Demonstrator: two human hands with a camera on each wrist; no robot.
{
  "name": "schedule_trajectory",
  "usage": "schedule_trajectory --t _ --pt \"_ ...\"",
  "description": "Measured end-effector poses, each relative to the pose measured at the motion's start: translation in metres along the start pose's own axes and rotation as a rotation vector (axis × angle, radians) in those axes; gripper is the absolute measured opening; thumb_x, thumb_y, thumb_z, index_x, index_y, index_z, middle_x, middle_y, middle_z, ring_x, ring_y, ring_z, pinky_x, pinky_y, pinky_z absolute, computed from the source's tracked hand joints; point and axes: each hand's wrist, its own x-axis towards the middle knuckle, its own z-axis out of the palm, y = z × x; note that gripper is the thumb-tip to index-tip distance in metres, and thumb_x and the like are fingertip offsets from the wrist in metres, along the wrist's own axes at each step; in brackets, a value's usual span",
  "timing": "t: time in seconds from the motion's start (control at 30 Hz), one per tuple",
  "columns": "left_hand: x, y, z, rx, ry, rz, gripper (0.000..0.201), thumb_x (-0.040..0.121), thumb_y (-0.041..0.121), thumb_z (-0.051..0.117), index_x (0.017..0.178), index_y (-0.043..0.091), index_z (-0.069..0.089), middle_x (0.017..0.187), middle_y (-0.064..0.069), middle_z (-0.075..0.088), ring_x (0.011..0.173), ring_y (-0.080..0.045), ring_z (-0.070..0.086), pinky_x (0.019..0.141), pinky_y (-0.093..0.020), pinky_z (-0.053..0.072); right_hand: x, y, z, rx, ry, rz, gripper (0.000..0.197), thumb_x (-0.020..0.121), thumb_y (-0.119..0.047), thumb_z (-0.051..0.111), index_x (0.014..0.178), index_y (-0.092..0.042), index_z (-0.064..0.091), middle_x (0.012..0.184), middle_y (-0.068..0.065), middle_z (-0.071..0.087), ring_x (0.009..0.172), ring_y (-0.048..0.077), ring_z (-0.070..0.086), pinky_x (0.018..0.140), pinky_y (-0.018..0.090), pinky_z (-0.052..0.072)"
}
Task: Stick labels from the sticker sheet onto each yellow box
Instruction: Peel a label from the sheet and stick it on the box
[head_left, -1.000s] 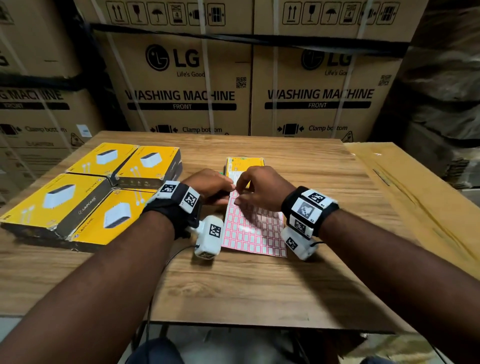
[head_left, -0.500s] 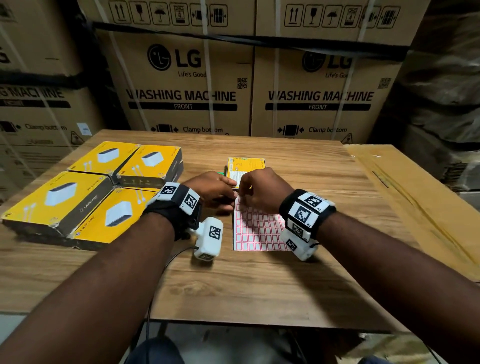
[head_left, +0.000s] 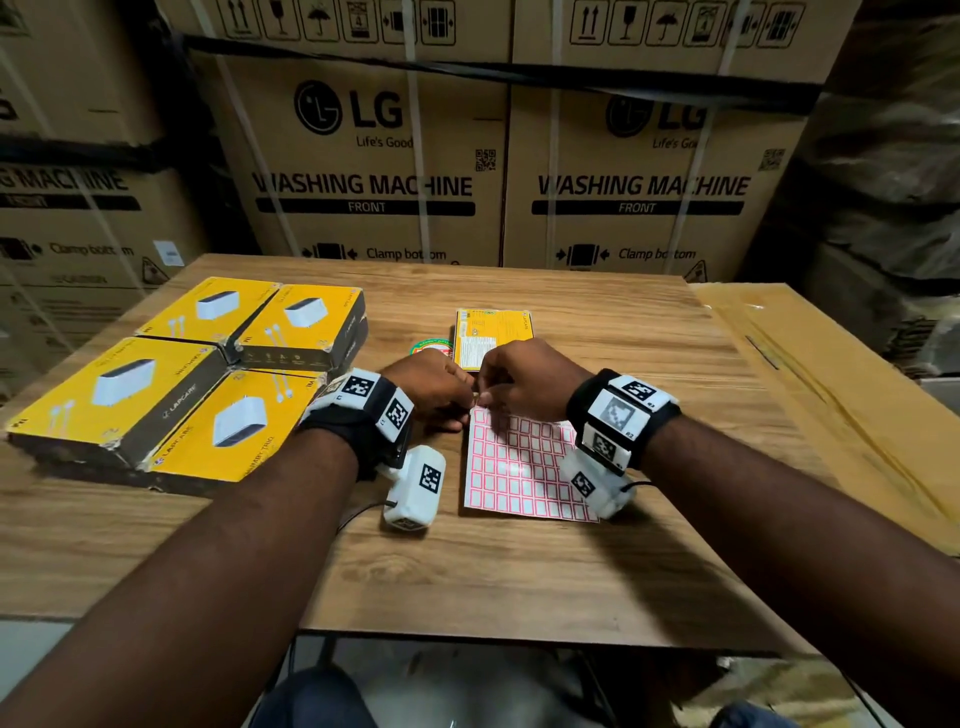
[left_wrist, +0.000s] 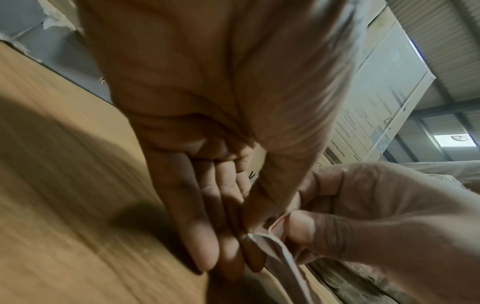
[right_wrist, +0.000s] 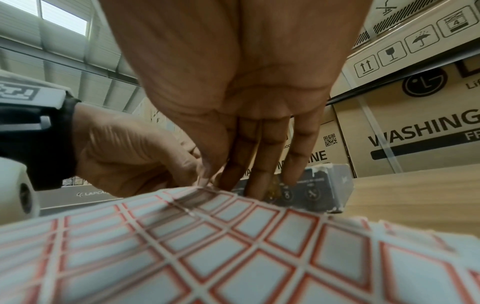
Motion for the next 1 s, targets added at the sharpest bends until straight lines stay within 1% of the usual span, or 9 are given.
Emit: schedule_trajectory --t 0.17,0.33,0.43,0.5,0.57,0.63,0.7,0.8,1.0 --pt "0.002 -0.001 0.000 0.020 -0.022 -0.014 0.018 0.087 -0.008 0.058 0.072 0.001 0.064 0.069 -0.017 0.063 0.056 -0.017 0.062 0.056 -0.023 0.057 -0.002 0.000 -0.001 0.010 0.003 -0.003 0.010 0.083 -0.025 0.073 0.089 -0.019 0.070 0.081 -0.007 0.064 0.080 0.010 0.060 0.068 0.022 0.040" --pt "0.001 0.000 0.000 0.050 -0.056 -0.014 0.006 0.088 -0.003 0.062 0.088 -0.001 0.068 0.068 -0.012 0.063 0.048 -0.008 0.062 0.052 -0.021 0.056 -0.003 0.002 -0.003 0.061 0.030 0.011 0.006 0.083 -0.025 0.073 0.085 -0.019 0.072 0.083 -0.004 0.071 0.080 0.012 0.064 0.073 0.027 0.051" --pt "0.001 0.000 0.001 0.013 -0.069 -0.022 0.013 0.092 -0.004 0.054 0.099 -0.002 0.065 0.077 -0.016 0.064 0.056 -0.012 0.064 0.051 -0.021 0.055 -0.005 0.002 -0.005 0.046 -0.003 0.011 0.010 0.082 -0.026 0.074 0.087 -0.017 0.073 0.083 -0.003 0.072 0.078 0.011 0.064 0.072 0.024 0.049" --pt "0.000 -0.002 0.002 -0.092 -0.098 -0.037 0.017 0.095 -0.002 0.047 0.095 0.002 0.063 0.081 -0.015 0.064 0.069 -0.016 0.065 0.061 -0.024 0.059 -0.005 0.001 -0.004 0.018 -0.009 0.005 0.011 0.082 -0.027 0.074 0.088 -0.017 0.074 0.085 -0.002 0.072 0.078 0.010 0.063 0.070 0.022 0.045" --pt "-0.003 -0.003 0.002 -0.159 -0.153 -0.053 0.013 0.094 0.003 0.052 0.097 0.004 0.064 0.081 -0.012 0.064 0.078 -0.016 0.065 0.077 -0.029 0.058 -0.004 0.001 -0.003 0.000 -0.005 0.004 0.010 0.083 -0.027 0.074 0.087 -0.018 0.072 0.085 -0.002 0.071 0.077 0.010 0.060 0.069 0.022 0.043" --pt "-0.004 -0.003 -0.003 -0.089 -0.203 -0.034 0.011 0.090 0.008 0.063 0.099 0.002 0.065 0.072 -0.010 0.058 0.069 -0.012 0.061 0.071 -0.026 0.057 -0.004 0.000 -0.003 -0.015 -0.010 0.007 0.008 0.084 -0.026 0.073 0.088 -0.019 0.072 0.084 -0.003 0.069 0.076 0.009 0.057 0.068 0.021 0.040" --pt "-0.002 -0.002 -0.008 0.153 -0.198 0.027 0.027 0.082 0.016 0.073 0.101 -0.003 0.066 0.069 -0.009 0.058 0.062 -0.012 0.056 0.066 -0.024 0.048 -0.004 -0.001 -0.003 -0.011 -0.022 0.013 0.008 0.084 -0.025 0.072 0.089 -0.019 0.071 0.080 -0.006 0.064 0.076 0.009 0.056 0.067 0.020 0.039" --pt "0.002 -0.003 -0.009 0.310 -0.148 0.073 0.032 0.075 0.020 0.079 0.102 0.003 0.071 0.087 -0.009 0.069 0.081 -0.017 0.061 0.079 -0.033 0.046 -0.005 -0.002 -0.002 -0.005 -0.026 0.012 0.006 0.083 -0.024 0.073 0.087 -0.020 0.072 0.081 -0.005 0.066 0.075 0.008 0.056 0.066 0.020 0.039" --pt "0.003 -0.006 -0.002 0.256 -0.115 0.078 0.024 0.075 0.009 0.079 0.095 0.000 0.072 0.094 -0.021 0.072 0.083 -0.023 0.064 0.089 -0.042 0.053 -0.006 -0.004 -0.003 -0.005 -0.055 0.012 0.005 0.085 -0.020 0.070 0.089 -0.018 0.071 0.085 -0.003 0.068 0.076 0.008 0.056 0.061 0.018 0.036"
